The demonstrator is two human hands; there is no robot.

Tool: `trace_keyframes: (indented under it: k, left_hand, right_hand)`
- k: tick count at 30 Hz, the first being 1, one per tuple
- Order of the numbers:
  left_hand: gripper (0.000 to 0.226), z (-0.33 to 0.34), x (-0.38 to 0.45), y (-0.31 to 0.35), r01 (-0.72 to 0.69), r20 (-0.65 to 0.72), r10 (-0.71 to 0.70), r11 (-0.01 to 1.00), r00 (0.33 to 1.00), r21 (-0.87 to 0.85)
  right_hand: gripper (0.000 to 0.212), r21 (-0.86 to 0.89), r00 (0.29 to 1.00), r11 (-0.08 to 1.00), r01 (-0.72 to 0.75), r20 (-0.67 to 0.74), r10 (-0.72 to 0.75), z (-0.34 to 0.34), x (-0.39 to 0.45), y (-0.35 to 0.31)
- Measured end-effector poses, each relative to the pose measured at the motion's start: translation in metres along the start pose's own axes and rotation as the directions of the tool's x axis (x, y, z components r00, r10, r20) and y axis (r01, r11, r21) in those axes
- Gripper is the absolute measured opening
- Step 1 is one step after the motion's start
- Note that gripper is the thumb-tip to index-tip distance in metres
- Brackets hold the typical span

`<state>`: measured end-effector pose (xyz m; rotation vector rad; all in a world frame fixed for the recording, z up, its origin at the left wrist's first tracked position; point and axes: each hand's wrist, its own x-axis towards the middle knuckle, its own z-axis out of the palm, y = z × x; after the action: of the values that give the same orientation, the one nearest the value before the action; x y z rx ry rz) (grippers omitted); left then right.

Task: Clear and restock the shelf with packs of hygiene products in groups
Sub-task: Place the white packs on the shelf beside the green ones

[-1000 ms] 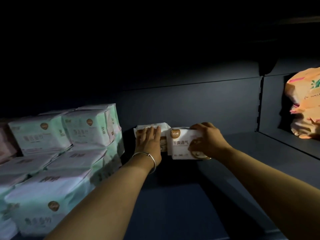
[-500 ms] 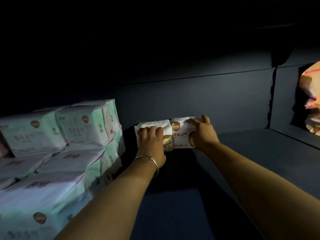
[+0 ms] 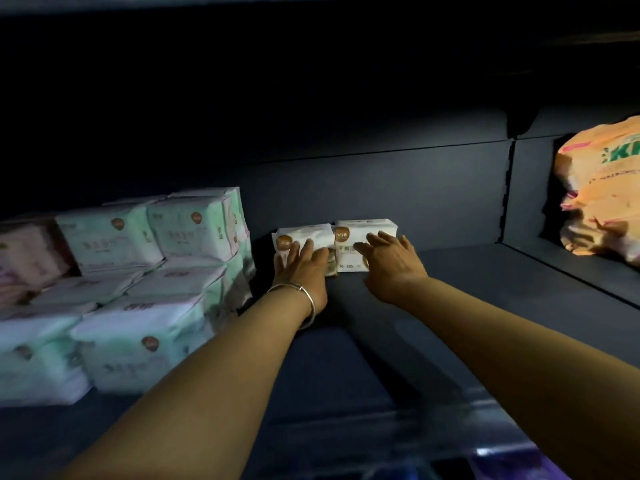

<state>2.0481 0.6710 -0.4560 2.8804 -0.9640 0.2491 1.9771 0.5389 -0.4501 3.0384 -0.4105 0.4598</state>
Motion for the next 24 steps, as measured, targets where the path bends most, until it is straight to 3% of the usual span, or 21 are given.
trace_keyframes:
  k: [10, 14, 17, 19, 24]
  left_hand:
    - [0.051, -0.024, -0.156, 0.027, -0.112, -0.253, 0.097, 0.993, 0.963, -0.044]
    - [0.046, -0.006, -0.226, 0.049, -0.144, -0.337, 0.102, 0.984, 0.936, -0.102]
    - [0.043, 0.026, -0.276, 0.065, -0.192, -0.307, 0.153, 0.976, 0.939, -0.101]
    - [0.042, 0.055, -0.303, 0.073, -0.225, -0.240, 0.199, 0.971, 0.950, -0.084]
    - [0.052, 0.136, -0.341, 0.084, -0.233, 0.089, 0.237, 0.971, 0.967, -0.050]
  right_hand:
    - [0.052, 0.116, 0.978, 0.986, 0.121, -0.185, -0.099, -0.033, -0.166, -0.022]
    - [0.053, 0.186, 0.981, 0.973, 0.140, -0.161, -0.110, -0.022, -0.248, -0.023]
    - [0.042, 0.230, 0.983, 0.962, 0.144, -0.149, -0.111, 0.011, -0.305, -0.019]
    - [0.044, 0.232, 0.995, 0.968, 0.099, -0.049, -0.090, 0.034, -0.337, -0.017]
    - [0.050, 0.206, 0.968, 0.976, 0.072, 0.221, -0.118, 0.095, -0.392, -0.009]
